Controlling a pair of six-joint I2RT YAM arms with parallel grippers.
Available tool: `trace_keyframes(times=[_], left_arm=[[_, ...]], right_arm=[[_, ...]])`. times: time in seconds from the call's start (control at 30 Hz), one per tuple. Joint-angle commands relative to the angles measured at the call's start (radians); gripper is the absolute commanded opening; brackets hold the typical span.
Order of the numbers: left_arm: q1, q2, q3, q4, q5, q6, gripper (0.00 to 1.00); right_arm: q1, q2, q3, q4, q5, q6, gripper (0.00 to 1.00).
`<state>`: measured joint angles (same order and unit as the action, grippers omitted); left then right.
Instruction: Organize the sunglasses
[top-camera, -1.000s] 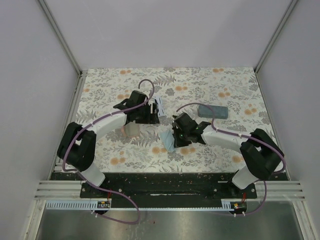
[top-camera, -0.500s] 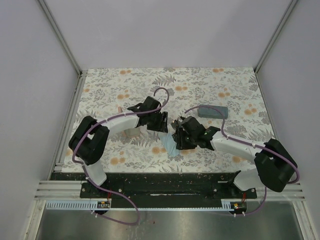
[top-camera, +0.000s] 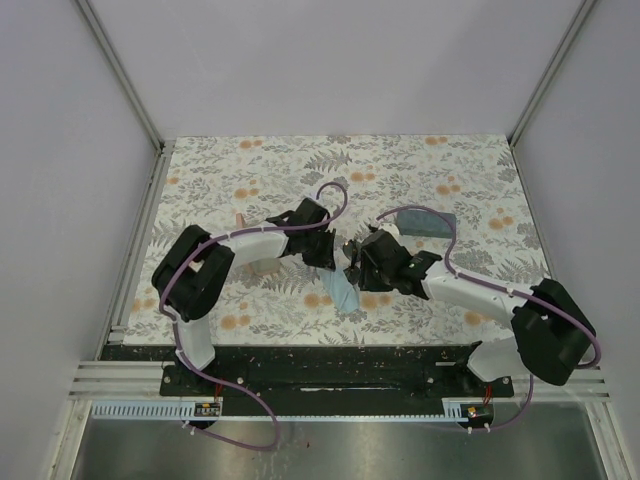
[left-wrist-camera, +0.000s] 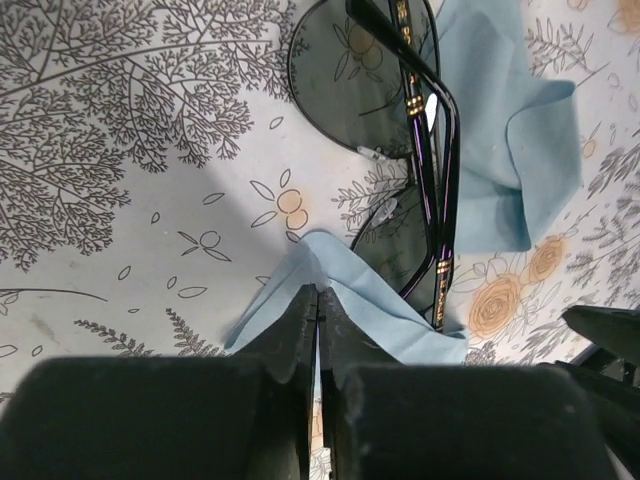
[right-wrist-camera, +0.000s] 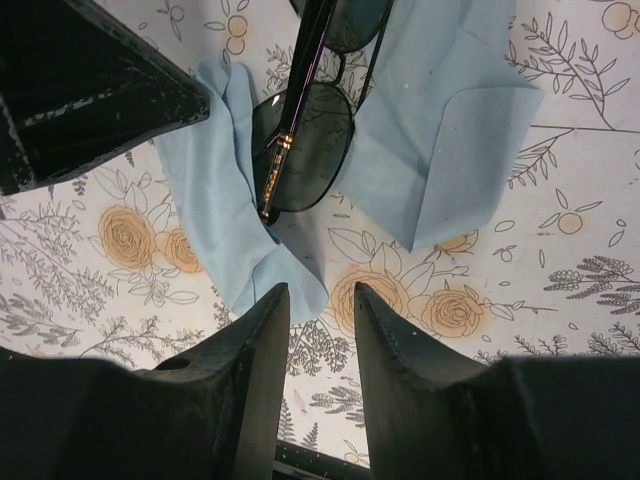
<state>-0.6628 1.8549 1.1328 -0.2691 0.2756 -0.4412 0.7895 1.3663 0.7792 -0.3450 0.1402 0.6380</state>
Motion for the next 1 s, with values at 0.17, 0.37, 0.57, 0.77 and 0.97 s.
trace_keyframes(times=[0.17,0.37,0.57,0.77,0.97], left_arm=[[0.011,-0.15,-0.097,0.082,-0.019,0.015,0.0],[0.012,-0.258,-0.269,0.206,0.002,-0.013,0.0],[0.014,-0.325,-0.372,0.335,0.034,-0.037,0.0],[0.012,-0.356,-0.377,0.324,0.034,-0.024,0.0],[0.012,-0.382,-0.375,0.3,0.022,-0.007,0.0]], right_arm=[[-0.016,0.131,0.146,0.023,0.091,0.043,0.45],[-0.067,0.23,0.236,0.038,0.073,0.045,0.43],[-0.095,0.342,0.316,0.037,0.071,0.029,0.41],[-0.096,0.418,0.357,0.037,0.07,0.032,0.38],[-0.113,0.465,0.393,0.035,0.071,0.025,0.23]])
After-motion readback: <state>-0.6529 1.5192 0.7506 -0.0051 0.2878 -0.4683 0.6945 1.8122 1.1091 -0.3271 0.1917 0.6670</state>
